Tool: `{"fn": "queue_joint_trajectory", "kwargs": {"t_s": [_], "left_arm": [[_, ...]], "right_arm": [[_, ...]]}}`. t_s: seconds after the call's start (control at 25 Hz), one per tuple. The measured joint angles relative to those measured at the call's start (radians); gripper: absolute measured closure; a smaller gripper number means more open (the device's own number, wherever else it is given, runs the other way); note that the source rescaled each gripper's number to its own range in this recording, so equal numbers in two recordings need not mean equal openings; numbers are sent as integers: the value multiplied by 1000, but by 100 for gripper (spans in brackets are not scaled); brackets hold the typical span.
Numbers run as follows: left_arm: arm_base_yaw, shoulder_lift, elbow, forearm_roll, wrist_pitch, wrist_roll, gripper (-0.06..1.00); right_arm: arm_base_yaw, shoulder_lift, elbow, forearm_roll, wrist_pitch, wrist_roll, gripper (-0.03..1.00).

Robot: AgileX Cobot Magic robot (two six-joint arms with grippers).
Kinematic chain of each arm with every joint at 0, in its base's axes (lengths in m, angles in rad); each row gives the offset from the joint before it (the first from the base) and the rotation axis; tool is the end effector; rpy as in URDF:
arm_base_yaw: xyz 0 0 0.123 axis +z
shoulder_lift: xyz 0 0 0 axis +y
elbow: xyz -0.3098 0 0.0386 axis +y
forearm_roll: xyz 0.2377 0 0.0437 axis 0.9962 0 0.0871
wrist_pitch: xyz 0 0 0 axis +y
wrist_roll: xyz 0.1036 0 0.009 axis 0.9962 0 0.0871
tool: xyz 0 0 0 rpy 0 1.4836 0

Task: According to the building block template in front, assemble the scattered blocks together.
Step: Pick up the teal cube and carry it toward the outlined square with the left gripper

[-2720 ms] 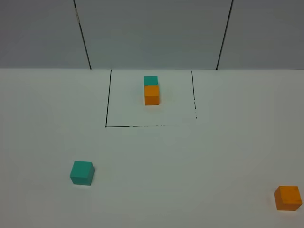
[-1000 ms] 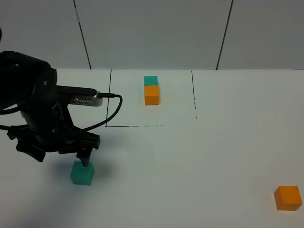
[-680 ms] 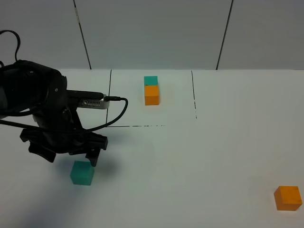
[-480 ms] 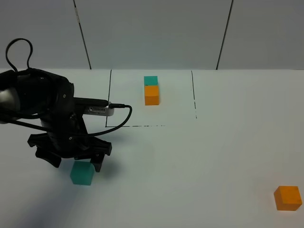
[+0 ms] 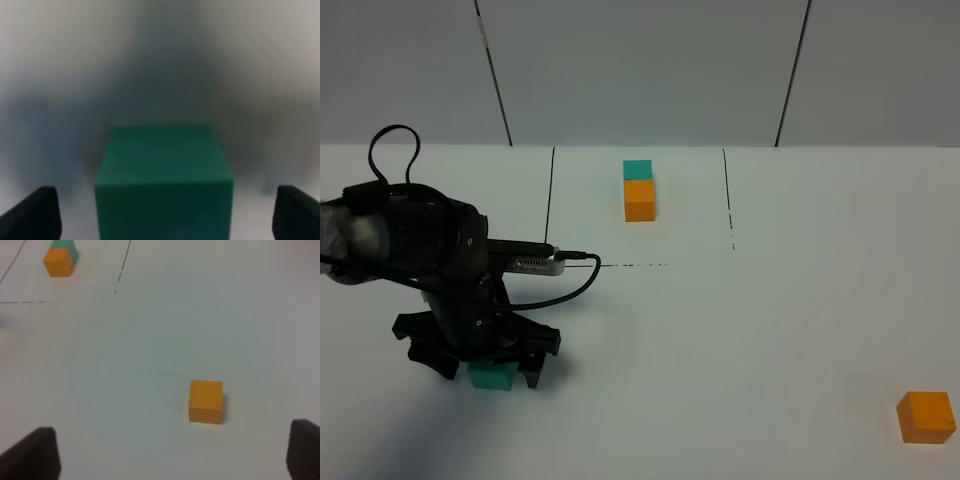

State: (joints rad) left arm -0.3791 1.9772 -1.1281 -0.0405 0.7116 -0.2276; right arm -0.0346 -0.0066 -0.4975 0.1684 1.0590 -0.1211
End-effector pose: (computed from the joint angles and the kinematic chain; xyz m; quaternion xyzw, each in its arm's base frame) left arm 0.3314 -0.1350 0.1393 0.0609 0.9969 -0.0278 0.0422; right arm -0.0304 0.0163 0.2668 -0.0400 0.8478 0.0432 0.5271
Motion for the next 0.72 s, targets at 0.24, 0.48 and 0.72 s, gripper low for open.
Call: {"fn": "queue_joint_trajectory", "kwargs": {"t_s": [0.24,0.48,0.72], "left_arm": [[0,2,38,-5,-98,2,18],[0,2,38,-5,-128,14,19],[0,12,37,-13,-109,21,22]], "right_arm": [[0,0,0,0,0,0,16],[0,0,0,0,0,0,16],[0,0,0,0,0,0,16]]}}
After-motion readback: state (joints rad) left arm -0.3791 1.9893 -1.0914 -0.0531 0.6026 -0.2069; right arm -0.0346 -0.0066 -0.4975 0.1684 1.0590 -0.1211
